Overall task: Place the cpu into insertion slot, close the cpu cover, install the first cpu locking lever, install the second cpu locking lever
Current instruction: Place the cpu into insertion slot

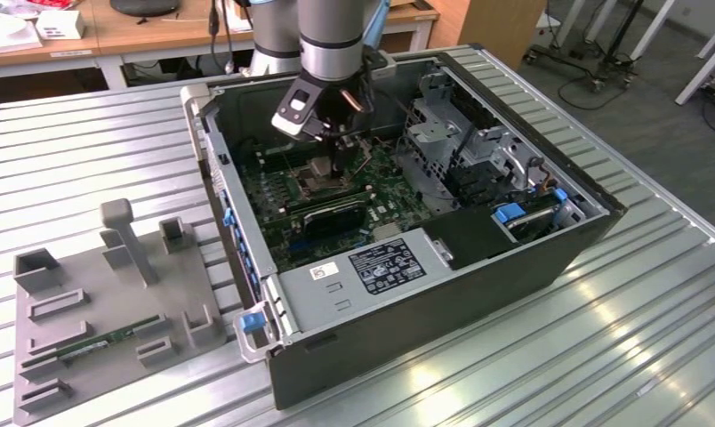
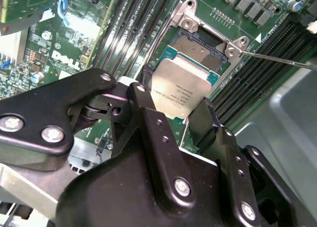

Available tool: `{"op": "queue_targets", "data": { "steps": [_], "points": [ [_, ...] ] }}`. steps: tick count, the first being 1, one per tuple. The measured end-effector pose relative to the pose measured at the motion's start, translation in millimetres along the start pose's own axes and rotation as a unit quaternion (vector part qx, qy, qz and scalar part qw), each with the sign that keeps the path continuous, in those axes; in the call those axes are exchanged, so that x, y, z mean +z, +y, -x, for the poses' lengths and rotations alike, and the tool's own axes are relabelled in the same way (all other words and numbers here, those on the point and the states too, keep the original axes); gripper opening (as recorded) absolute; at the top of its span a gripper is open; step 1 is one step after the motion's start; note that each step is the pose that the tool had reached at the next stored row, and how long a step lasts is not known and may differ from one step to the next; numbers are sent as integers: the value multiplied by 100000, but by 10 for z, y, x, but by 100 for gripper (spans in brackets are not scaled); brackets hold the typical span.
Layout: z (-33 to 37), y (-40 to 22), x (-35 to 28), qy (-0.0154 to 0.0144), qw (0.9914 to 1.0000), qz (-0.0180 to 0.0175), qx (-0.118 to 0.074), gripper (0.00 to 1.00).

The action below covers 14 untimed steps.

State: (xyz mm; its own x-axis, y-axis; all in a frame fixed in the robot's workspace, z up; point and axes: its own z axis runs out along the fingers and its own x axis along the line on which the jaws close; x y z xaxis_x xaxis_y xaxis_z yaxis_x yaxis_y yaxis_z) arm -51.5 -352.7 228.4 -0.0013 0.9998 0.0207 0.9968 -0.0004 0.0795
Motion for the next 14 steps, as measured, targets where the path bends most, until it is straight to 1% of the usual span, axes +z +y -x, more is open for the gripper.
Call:
{"op": "queue_targets", "data": {
  "steps": [3,8,14],
  "points": [
    [-18,-2,21,68,100000,-10,-2,54],
    [-80,-9,57,101,100000,-2,2,54],
    [-85,-18,158,100,100000,-8,2,54]
  ]
}}
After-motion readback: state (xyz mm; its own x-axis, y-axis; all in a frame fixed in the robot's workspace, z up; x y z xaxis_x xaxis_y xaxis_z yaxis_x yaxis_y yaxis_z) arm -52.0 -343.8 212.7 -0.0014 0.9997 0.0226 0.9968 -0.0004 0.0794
